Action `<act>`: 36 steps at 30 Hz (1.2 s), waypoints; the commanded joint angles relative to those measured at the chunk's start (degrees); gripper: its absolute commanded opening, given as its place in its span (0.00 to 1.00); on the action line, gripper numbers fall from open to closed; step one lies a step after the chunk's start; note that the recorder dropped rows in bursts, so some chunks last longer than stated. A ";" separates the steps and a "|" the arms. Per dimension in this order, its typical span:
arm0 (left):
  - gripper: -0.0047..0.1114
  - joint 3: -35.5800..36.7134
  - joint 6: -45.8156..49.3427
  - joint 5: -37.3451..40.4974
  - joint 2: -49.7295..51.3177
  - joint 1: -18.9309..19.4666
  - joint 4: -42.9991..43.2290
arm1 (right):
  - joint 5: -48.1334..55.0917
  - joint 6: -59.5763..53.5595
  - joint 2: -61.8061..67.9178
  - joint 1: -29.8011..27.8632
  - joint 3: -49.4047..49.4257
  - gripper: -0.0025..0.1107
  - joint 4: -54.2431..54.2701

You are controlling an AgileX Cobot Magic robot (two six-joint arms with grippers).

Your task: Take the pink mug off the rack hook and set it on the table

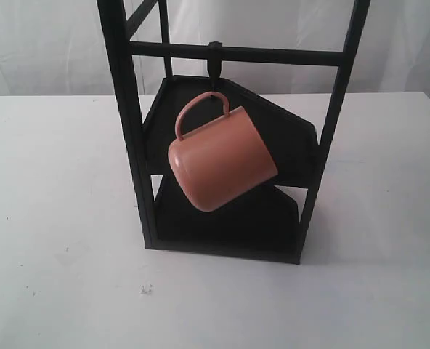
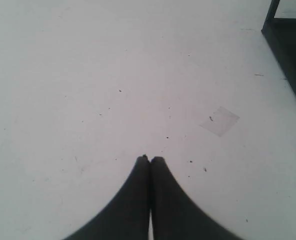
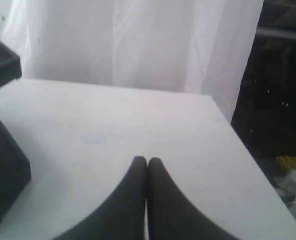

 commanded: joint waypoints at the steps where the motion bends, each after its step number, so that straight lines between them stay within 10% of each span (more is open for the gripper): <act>1: 0.04 0.17 -0.08 0.40 -0.27 -0.28 0.00 | -11.52 9.00 -0.17 -0.66 -0.04 0.02 5.33; 11: 0.04 0.17 -0.08 0.40 -0.27 -0.28 0.00 | -26.99 15.68 -0.17 -0.66 -0.04 0.02 6.57; 18: 0.04 0.17 -0.08 0.40 -0.27 -0.28 0.00 | -35.29 40.15 -0.17 -0.66 -3.57 0.02 4.23; 23: 0.04 0.17 -0.08 0.40 -0.27 -0.28 0.00 | -1.14 18.36 10.06 -0.66 -14.32 0.02 2.24; 28: 0.04 0.17 -0.08 0.40 -0.27 -0.28 0.00 | 12.04 13.37 32.74 -0.19 -21.47 0.02 5.67; 36: 0.04 0.17 -0.08 0.40 -0.27 -0.28 0.00 | 52.07 -28.09 55.30 4.52 -34.42 0.02 33.96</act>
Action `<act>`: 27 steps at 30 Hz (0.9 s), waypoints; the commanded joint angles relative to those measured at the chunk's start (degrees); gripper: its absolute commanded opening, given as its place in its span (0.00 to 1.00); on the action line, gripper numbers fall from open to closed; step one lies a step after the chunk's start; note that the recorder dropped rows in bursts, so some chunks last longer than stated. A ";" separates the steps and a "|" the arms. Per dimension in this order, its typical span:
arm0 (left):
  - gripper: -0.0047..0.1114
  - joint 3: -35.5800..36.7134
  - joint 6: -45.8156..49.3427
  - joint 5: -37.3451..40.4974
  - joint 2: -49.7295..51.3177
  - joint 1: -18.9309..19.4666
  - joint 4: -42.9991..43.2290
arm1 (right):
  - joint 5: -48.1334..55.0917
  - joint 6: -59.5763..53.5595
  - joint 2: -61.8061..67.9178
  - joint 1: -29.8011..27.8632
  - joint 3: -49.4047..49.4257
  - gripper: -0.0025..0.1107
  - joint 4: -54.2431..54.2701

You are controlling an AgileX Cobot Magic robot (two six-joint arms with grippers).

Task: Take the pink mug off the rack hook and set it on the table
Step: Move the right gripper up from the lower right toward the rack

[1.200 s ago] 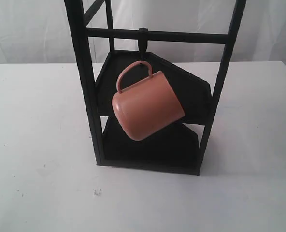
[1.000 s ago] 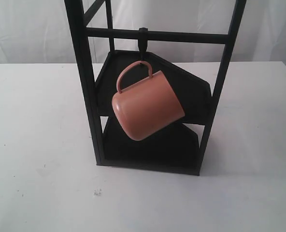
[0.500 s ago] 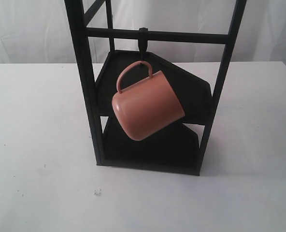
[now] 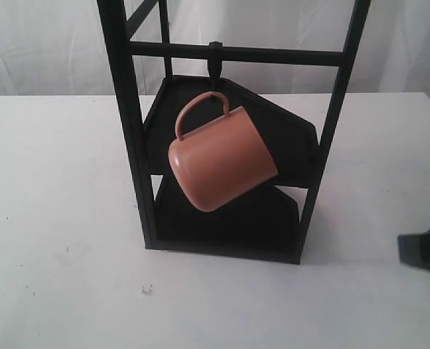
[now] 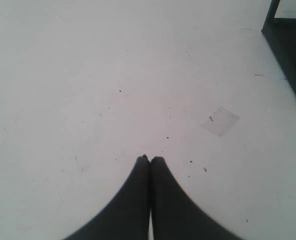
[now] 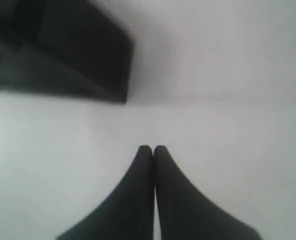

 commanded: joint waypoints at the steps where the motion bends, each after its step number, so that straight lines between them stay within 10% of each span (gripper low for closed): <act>1: 0.04 0.17 -0.08 0.40 -0.27 -0.28 0.00 | 20.03 -19.65 7.10 1.86 -3.87 0.02 13.95; 27: 0.04 0.17 -0.08 0.40 -0.27 -0.28 0.00 | 26.72 -46.86 22.70 29.54 -3.87 0.02 35.31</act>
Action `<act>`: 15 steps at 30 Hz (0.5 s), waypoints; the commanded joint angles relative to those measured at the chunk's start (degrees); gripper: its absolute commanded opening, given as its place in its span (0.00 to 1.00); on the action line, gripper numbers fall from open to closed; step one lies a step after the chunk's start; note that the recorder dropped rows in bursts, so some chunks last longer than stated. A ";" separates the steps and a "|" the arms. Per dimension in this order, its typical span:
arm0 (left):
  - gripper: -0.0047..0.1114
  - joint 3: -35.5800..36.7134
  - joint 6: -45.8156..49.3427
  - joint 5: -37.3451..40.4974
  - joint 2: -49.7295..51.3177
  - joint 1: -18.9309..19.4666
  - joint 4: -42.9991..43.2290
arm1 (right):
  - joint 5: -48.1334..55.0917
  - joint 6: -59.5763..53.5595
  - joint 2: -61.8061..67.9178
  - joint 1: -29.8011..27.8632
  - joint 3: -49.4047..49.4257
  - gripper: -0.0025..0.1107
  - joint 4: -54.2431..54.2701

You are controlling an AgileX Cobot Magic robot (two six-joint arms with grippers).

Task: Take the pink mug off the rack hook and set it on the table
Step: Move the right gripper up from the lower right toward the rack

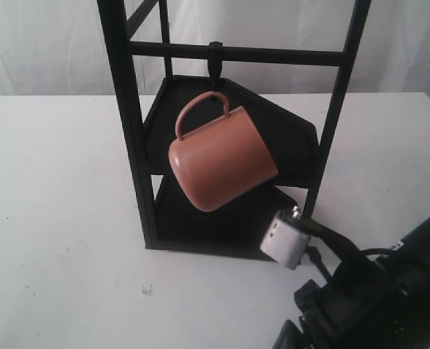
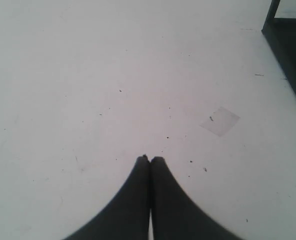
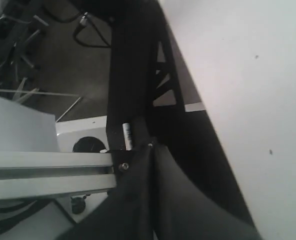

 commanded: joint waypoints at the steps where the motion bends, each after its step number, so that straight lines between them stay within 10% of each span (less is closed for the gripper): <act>1: 0.04 0.17 -0.08 0.40 -0.27 -0.28 0.00 | 0.56 -2.75 0.65 1.98 -0.27 0.02 1.76; 15: 0.04 0.17 -0.08 0.40 -0.27 -0.28 0.00 | -9.28 -3.01 0.65 2.19 -0.27 0.02 7.27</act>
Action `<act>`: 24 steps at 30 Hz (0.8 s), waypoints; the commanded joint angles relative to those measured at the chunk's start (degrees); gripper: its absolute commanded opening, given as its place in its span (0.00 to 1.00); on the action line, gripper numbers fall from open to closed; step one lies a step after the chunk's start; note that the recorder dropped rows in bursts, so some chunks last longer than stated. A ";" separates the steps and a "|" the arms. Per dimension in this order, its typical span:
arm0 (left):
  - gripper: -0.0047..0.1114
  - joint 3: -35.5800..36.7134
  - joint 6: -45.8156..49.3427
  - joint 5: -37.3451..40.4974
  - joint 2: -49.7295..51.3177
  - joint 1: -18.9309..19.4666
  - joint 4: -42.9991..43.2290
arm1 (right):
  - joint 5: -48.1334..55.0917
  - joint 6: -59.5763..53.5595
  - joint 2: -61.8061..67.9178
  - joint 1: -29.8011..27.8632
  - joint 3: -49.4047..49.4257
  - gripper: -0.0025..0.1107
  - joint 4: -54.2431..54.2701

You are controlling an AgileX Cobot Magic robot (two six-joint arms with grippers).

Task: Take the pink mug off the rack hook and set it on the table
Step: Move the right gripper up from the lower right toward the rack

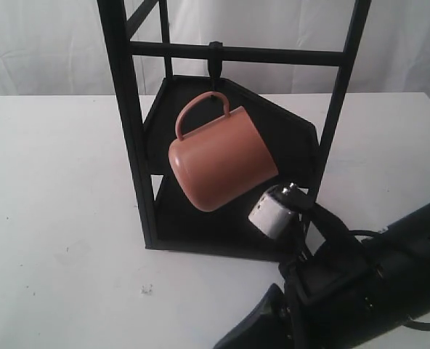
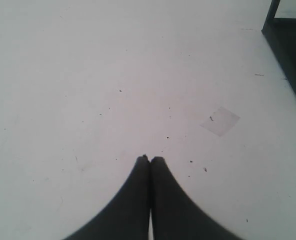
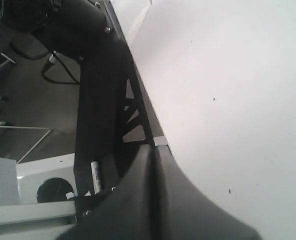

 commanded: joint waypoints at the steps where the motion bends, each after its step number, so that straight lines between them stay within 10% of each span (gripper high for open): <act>1: 0.04 0.17 -0.08 0.40 -0.27 -0.28 0.00 | 1.20 -2.03 0.19 1.20 -0.27 0.02 3.65; 24: 0.04 0.17 -0.08 0.40 -0.27 -0.28 0.00 | 11.15 -16.96 9.92 21.08 -3.74 0.05 3.61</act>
